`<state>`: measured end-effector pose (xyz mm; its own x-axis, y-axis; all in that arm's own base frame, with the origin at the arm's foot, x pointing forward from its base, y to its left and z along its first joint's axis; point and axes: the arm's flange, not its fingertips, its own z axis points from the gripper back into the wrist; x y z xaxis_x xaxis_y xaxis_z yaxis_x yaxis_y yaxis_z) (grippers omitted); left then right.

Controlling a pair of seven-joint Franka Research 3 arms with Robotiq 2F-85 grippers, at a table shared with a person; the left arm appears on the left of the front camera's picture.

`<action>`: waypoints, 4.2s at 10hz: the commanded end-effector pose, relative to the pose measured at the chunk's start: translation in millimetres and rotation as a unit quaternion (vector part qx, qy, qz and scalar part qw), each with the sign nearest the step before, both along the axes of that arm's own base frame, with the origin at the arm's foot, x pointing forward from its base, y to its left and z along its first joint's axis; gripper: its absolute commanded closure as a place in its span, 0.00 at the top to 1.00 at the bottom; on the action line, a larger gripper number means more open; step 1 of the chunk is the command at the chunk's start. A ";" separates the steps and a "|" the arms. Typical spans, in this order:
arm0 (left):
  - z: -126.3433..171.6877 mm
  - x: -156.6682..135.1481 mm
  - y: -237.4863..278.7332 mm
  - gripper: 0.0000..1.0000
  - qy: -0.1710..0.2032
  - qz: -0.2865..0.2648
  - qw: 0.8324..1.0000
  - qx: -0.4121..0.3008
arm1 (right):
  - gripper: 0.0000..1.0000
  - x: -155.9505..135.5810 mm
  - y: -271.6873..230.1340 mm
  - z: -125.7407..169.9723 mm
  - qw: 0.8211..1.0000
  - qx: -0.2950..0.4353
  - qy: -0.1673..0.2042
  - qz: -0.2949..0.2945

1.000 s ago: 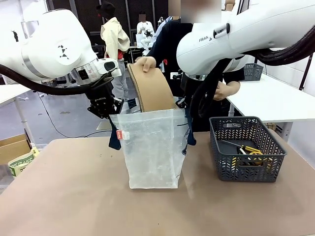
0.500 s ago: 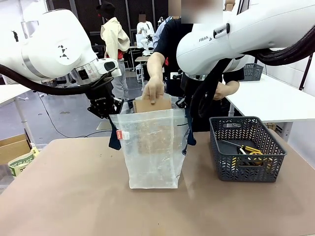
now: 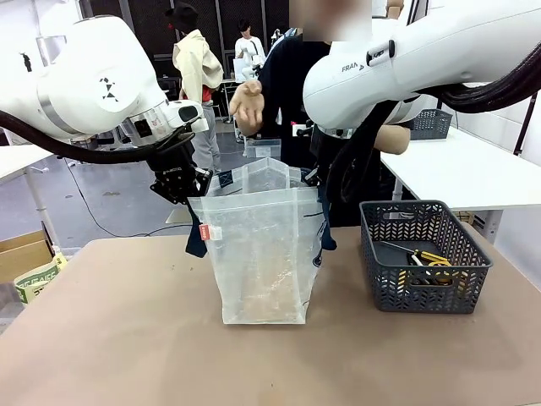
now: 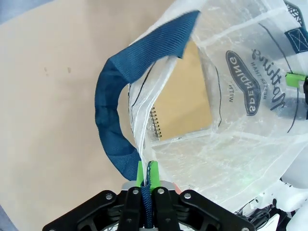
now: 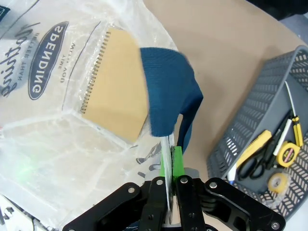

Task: Transfer purchased items from the store into the shopping bag.
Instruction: Move the Reusable shopping bag to the right side of the table.

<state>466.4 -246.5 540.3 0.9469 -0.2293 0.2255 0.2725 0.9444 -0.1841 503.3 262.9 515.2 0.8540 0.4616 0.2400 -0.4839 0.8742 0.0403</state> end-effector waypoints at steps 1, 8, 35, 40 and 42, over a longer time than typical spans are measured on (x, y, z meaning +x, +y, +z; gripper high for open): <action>3.2 1.0 2.5 0.00 -0.002 0.003 1.000 -0.001 | 0.00 1.3 -0.9 0.3 1.000 -0.001 0.000 0.000; 3.2 1.0 2.5 0.00 -0.002 0.003 1.000 -0.001 | 0.00 1.3 -0.9 0.3 1.000 -0.001 0.000 0.000; 3.2 1.0 2.5 0.00 -0.002 0.003 1.000 -0.001 | 0.00 1.3 -0.9 0.3 1.000 -0.001 0.000 0.000; 3.2 1.0 2.5 0.00 -0.002 0.003 1.000 -0.001 | 0.00 1.3 -0.9 0.3 1.000 -0.001 0.000 0.000; 3.2 1.0 2.5 0.00 -0.002 0.003 1.000 -0.001 | 0.00 1.3 -0.9 0.3 1.000 -0.001 0.000 0.000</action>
